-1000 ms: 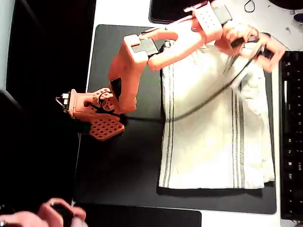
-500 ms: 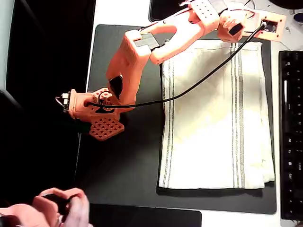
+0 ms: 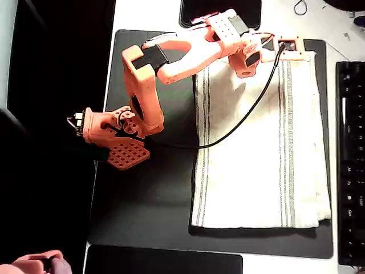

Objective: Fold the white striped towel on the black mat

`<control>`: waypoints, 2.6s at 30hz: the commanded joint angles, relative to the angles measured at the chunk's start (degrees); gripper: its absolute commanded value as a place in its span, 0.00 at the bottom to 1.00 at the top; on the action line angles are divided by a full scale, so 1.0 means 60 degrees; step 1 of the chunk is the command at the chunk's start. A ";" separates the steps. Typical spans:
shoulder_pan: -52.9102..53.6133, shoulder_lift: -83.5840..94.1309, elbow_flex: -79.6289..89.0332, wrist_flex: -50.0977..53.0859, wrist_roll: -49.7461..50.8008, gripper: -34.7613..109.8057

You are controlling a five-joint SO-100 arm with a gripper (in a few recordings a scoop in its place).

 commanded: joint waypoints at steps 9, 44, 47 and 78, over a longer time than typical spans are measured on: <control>-0.0161 -0.1230 -0.1289 -0.0059 0.0850 0.43; 0.0205 -0.4043 -0.4512 0.1626 0.0718 0.24; 0.0278 -0.3560 -0.4512 0.2036 0.0718 0.24; 0.7222 0.1743 -0.4541 0.6724 -0.4438 0.24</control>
